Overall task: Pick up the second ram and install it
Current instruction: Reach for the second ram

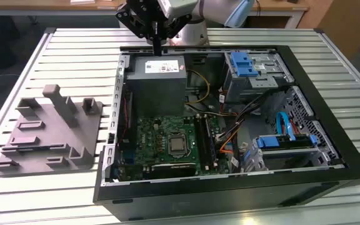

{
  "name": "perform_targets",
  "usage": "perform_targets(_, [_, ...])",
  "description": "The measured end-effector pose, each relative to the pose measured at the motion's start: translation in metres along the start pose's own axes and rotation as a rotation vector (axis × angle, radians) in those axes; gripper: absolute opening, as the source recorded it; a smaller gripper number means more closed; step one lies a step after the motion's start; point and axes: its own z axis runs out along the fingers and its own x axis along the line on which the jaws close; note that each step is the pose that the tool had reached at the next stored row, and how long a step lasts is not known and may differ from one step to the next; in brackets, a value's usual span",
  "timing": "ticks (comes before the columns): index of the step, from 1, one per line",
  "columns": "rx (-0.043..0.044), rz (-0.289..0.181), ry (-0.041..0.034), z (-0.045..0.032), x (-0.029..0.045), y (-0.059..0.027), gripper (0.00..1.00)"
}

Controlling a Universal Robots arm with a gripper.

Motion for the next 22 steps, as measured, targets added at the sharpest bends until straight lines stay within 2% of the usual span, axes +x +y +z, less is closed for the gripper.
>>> perform_targets(6, [0.0001, 0.000, 0.0000, 0.0000, 0.0000, 0.0000, 0.10])
perform_targets(8, [0.0002, 0.000, 0.0001, -0.0002, 0.0025, -0.0002, 0.10])
perform_targets(14, [0.0001, 0.000, 0.0000, -0.0008, 0.0265, -0.0020, 0.10])
perform_targets(22, [0.0001, 0.000, 0.0000, -0.0012, 0.0531, -0.0040, 0.10])
